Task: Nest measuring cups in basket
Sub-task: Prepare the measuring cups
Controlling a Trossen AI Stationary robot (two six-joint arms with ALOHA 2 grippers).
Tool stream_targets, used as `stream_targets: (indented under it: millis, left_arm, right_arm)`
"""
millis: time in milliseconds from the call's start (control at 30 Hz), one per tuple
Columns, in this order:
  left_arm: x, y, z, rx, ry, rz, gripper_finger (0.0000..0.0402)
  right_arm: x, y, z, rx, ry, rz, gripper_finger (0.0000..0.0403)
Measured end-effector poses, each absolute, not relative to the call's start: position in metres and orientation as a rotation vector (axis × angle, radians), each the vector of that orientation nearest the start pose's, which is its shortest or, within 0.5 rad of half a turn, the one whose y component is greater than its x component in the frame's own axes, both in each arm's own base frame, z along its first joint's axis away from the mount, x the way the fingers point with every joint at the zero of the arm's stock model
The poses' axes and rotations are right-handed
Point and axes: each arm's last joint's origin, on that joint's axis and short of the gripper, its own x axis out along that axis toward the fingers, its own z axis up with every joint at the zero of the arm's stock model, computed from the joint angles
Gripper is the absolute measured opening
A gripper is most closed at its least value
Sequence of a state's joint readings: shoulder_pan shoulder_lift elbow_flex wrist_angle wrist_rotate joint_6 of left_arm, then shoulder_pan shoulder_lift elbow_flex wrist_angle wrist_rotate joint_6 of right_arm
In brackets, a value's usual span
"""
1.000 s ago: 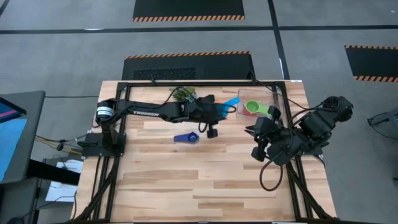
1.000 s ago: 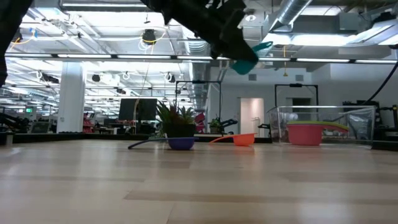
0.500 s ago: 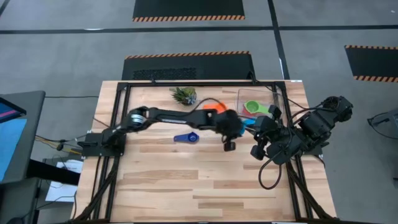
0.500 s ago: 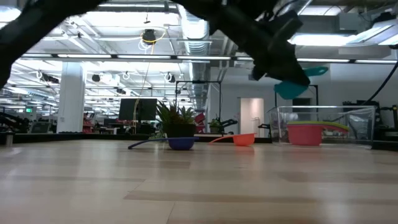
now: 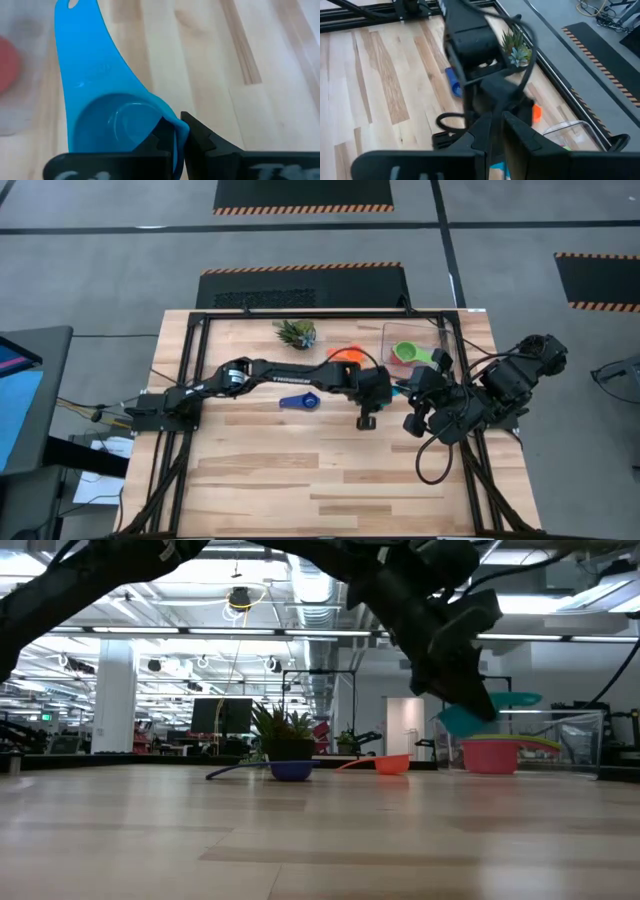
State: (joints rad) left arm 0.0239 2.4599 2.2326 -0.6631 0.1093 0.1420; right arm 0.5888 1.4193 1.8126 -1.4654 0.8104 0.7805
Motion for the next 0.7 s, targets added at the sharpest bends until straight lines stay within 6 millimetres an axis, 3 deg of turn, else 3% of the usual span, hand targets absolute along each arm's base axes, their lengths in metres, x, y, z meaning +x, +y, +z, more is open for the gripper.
stream_targets:
  millis: [333, 700]
  left_arm:
    - [0.538, -0.001, 0.167, 0.038, 0.989, -0.155, 0.0008]
    - [0.539, -0.001, 0.166, -0.056, 0.989, -0.121, 0.0097]
  right_arm:
    - [0.199, 0.108, 0.437, 0.044, 0.671, -0.486, 0.0066]
    - [0.199, 0.108, 0.436, 0.059, 0.69, -0.468, 0.0066]
